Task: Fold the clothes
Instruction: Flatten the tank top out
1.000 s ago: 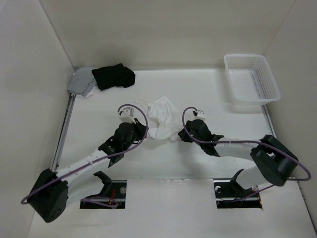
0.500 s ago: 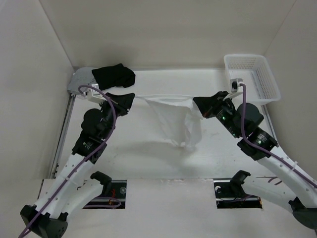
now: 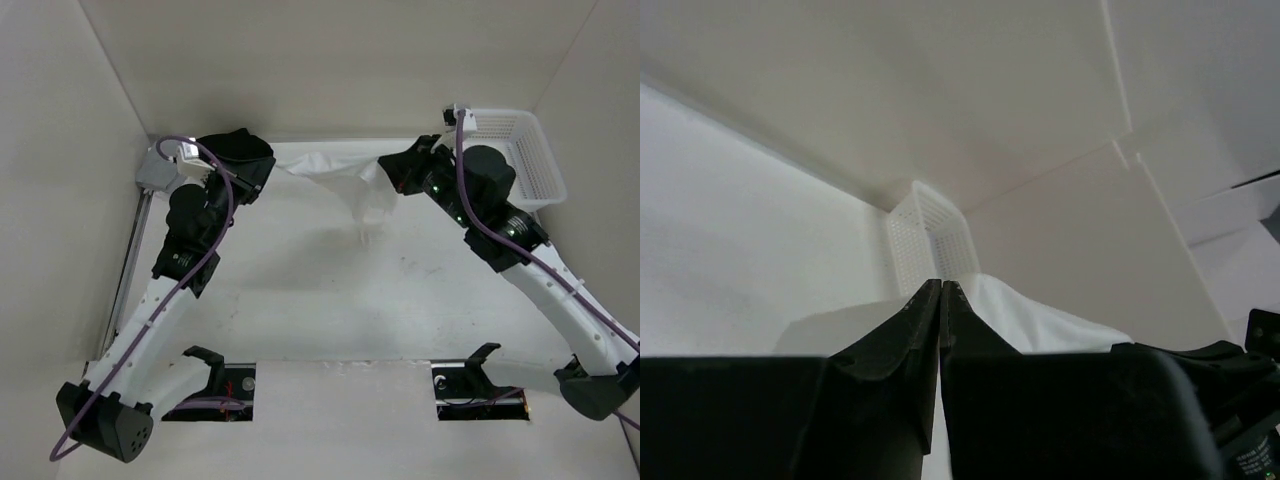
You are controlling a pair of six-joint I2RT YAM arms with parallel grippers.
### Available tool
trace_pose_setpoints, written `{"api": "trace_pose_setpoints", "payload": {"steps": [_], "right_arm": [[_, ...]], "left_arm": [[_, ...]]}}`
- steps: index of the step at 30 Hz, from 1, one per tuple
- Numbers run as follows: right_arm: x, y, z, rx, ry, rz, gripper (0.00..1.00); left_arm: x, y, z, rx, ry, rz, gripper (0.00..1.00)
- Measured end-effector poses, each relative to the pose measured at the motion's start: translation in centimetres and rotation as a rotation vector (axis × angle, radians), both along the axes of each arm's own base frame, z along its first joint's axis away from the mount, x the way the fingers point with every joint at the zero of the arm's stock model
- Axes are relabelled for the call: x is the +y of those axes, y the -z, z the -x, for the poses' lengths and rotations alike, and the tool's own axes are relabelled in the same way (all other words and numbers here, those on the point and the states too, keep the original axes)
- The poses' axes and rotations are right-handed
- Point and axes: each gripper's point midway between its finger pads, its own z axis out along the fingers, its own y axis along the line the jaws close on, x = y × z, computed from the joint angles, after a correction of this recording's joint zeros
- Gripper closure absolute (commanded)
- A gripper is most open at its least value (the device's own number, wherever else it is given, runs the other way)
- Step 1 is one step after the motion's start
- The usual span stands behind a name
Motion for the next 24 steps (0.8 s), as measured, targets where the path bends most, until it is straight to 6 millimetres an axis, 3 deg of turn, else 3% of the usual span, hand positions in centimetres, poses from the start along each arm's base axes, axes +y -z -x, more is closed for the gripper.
{"api": "trace_pose_setpoints", "payload": {"steps": [2,4,7,10,12,13,15,18,20,24], "right_arm": [[0.3,-1.5,1.9,-0.038,-0.038,-0.014,0.91],[0.6,-1.5,3.9,-0.055,-0.079,-0.025,0.91],[1.1,2.2,5.9,-0.007,-0.126,0.005,0.92],[1.5,8.8,6.2,0.110,-0.138,0.075,0.88],[1.9,14.3,6.3,0.218,-0.141,0.142,0.72],[1.8,17.1,6.4,0.275,-0.138,0.174,0.61],[1.5,21.8,6.9,0.372,-0.132,0.231,0.48],[0.6,26.5,8.3,0.463,-0.123,0.262,0.44],[-0.2,28.2,8.9,0.494,-0.106,0.244,0.46],[-2.6,30.7,8.8,0.545,-0.014,0.170,0.57]], "left_arm": [[0.2,-1.7,1.5,-0.048,0.012,0.022,0.98],[0.9,-2.7,3.4,-0.095,0.015,0.046,0.98],[2.1,-0.5,6.0,-0.098,0.011,0.063,0.98],[3.2,5.7,7.5,-0.006,-0.001,0.060,0.95],[3.8,11.3,8.0,0.105,-0.018,0.064,0.91],[4.2,14.6,8.3,0.176,-0.031,0.066,0.86],[4.9,20.4,9.0,0.308,-0.052,0.077,0.74],[5.8,27.4,10.4,0.490,-0.086,0.086,0.63],[6.4,29.2,10.7,0.548,-0.112,0.090,0.63],[7.7,29.5,10.1,0.556,-0.160,0.071,0.62]]}}
